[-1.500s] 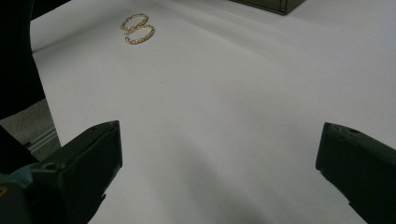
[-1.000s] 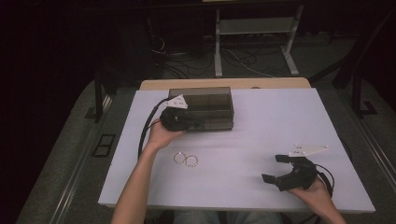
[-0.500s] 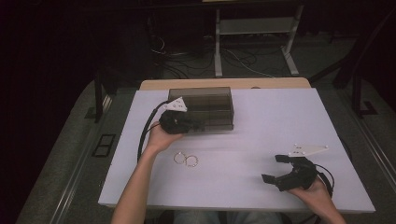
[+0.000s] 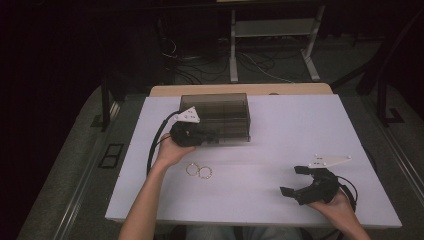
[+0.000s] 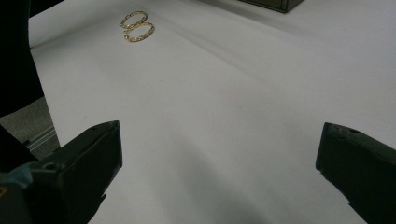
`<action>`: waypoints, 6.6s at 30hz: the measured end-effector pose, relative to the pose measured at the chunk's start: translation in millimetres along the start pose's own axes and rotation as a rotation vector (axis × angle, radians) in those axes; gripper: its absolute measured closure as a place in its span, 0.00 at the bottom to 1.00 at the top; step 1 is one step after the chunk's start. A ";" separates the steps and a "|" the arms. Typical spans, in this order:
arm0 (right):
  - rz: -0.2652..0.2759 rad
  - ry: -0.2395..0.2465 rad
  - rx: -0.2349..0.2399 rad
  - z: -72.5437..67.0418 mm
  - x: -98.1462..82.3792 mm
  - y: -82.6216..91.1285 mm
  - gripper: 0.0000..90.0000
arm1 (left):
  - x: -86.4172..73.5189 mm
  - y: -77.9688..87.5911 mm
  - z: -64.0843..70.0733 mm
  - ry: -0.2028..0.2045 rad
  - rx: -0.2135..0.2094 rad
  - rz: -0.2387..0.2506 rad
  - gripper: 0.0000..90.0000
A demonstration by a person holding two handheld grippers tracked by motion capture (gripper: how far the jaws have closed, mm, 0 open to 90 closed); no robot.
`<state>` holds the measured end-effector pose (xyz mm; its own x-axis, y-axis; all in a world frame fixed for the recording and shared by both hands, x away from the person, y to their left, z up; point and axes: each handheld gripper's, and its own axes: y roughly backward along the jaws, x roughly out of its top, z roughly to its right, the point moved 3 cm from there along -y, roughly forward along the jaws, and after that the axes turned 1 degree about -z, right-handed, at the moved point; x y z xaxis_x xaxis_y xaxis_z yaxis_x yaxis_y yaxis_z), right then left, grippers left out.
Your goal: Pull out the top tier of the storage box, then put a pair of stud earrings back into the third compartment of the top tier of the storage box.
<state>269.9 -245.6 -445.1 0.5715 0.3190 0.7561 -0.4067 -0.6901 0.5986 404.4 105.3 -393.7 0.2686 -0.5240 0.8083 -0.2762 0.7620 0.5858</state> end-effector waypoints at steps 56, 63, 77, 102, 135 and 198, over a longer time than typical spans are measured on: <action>-0.001 -0.001 0.002 -0.2 0.0 0.7 0.00 | -3.8 10.2 21.4 0.027 0.000 0.015 0.76; 0.000 -0.008 0.002 -1.0 0.1 0.9 0.00 | 3.7 23.3 25.5 0.031 -0.001 0.025 0.71; 0.012 -0.015 0.002 -0.8 0.8 3.2 0.00 | 8.9 56.4 37.0 0.078 0.035 0.003 0.60; 0.033 -0.011 0.000 -0.1 1.5 5.9 0.00 | -31.1 70.1 69.9 0.142 0.125 -0.011 0.18; 0.021 -0.003 -0.001 -0.8 1.1 3.9 0.00 | -73.8 35.8 59.9 0.127 0.129 -0.113 0.26; -0.001 0.000 -0.005 -1.3 1.1 -3.4 0.00 | -95.6 10.4 41.3 0.179 0.184 -0.261 0.94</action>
<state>271.0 -242.1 -445.9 0.5717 0.3201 0.7554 -0.4099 -0.6862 0.6010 337.8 147.6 -462.5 0.5042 -0.6046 0.6167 -0.3340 0.5220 0.7848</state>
